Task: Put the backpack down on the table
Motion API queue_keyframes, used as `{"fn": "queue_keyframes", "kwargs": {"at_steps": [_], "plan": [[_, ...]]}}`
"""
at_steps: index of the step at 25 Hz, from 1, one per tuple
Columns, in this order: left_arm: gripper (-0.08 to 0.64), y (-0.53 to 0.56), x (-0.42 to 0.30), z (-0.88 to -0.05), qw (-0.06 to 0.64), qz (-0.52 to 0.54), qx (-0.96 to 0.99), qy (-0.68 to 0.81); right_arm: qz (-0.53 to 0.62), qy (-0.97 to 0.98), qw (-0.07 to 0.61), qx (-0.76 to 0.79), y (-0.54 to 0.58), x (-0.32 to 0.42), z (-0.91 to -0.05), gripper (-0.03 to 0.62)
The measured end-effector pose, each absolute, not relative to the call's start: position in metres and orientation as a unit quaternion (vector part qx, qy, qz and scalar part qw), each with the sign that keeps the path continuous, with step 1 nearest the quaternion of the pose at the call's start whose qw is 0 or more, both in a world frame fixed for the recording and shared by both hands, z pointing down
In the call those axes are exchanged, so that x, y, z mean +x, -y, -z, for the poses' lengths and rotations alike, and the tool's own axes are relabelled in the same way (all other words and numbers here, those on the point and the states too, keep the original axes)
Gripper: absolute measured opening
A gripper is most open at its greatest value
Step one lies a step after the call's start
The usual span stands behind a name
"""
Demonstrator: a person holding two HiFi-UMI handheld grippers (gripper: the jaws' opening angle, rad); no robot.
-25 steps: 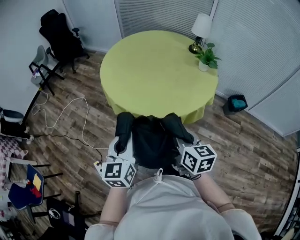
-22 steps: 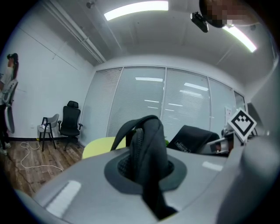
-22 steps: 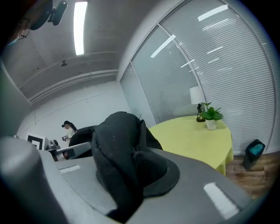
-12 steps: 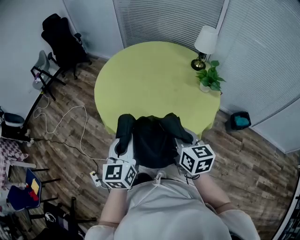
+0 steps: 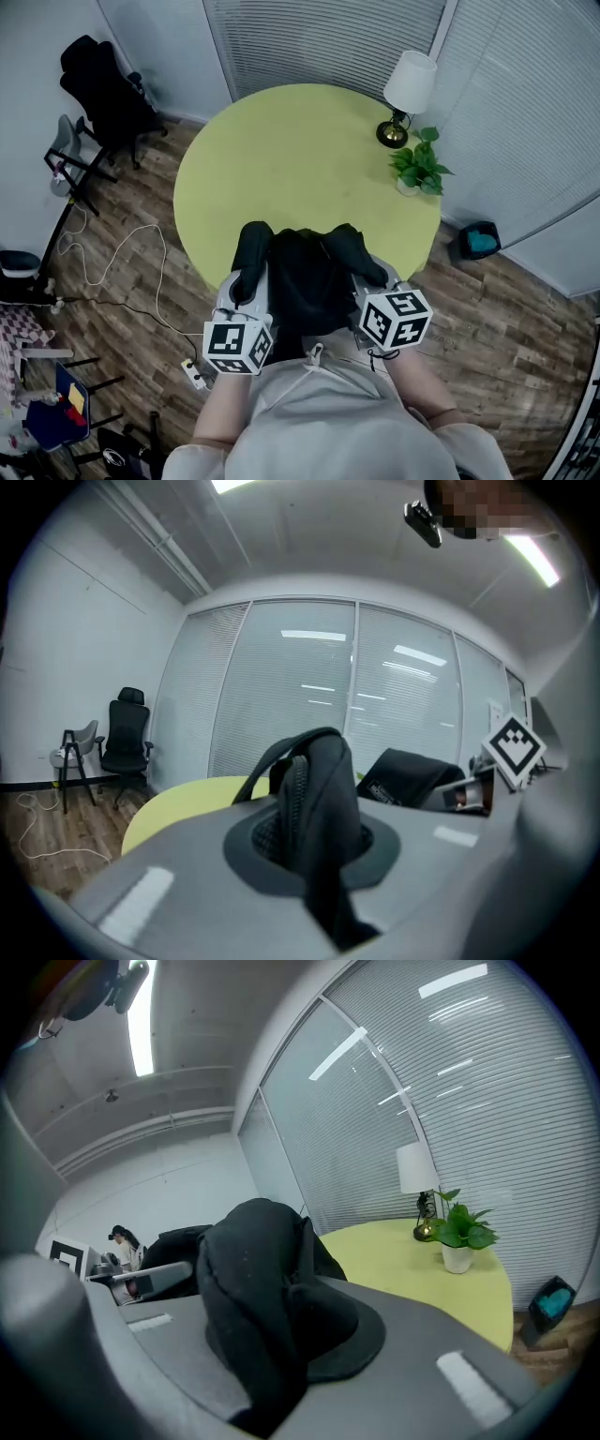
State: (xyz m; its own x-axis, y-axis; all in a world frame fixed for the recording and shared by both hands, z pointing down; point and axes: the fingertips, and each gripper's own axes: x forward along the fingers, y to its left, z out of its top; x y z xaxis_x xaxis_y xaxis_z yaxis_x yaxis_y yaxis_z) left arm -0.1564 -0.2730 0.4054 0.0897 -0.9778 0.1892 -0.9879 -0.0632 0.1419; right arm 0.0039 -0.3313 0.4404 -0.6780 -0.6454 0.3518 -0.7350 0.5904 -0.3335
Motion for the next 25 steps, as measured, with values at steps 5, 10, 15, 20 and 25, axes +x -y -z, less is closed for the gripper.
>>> {"fn": "queue_keyframes", "kwargs": {"at_steps": [5,10,15,20,25], "plan": [[0.023,0.331,-0.188,-0.4,0.116,-0.026,0.75,0.651,-0.228,0.874,0.096,0.418,0.377,-0.023,-0.433,0.025],[0.024,0.394,-0.222,-0.399,0.116,-0.024,0.768,0.629,-0.213,0.863,0.106,0.445,0.43,-0.056,-0.428,0.025],[0.025,0.451,-0.251,-0.41,0.122,-0.029,0.781,0.612,-0.197,0.85,0.123,0.473,0.478,-0.084,-0.439,0.025],[0.024,0.5,-0.283,-0.422,0.124,-0.032,0.79,0.599,-0.177,0.837,0.142,0.499,0.523,-0.114,-0.45,0.025],[0.025,0.536,-0.304,-0.433,0.12,-0.045,0.798,0.59,-0.153,0.827,0.164,0.516,0.558,-0.131,-0.462,0.026]]}}
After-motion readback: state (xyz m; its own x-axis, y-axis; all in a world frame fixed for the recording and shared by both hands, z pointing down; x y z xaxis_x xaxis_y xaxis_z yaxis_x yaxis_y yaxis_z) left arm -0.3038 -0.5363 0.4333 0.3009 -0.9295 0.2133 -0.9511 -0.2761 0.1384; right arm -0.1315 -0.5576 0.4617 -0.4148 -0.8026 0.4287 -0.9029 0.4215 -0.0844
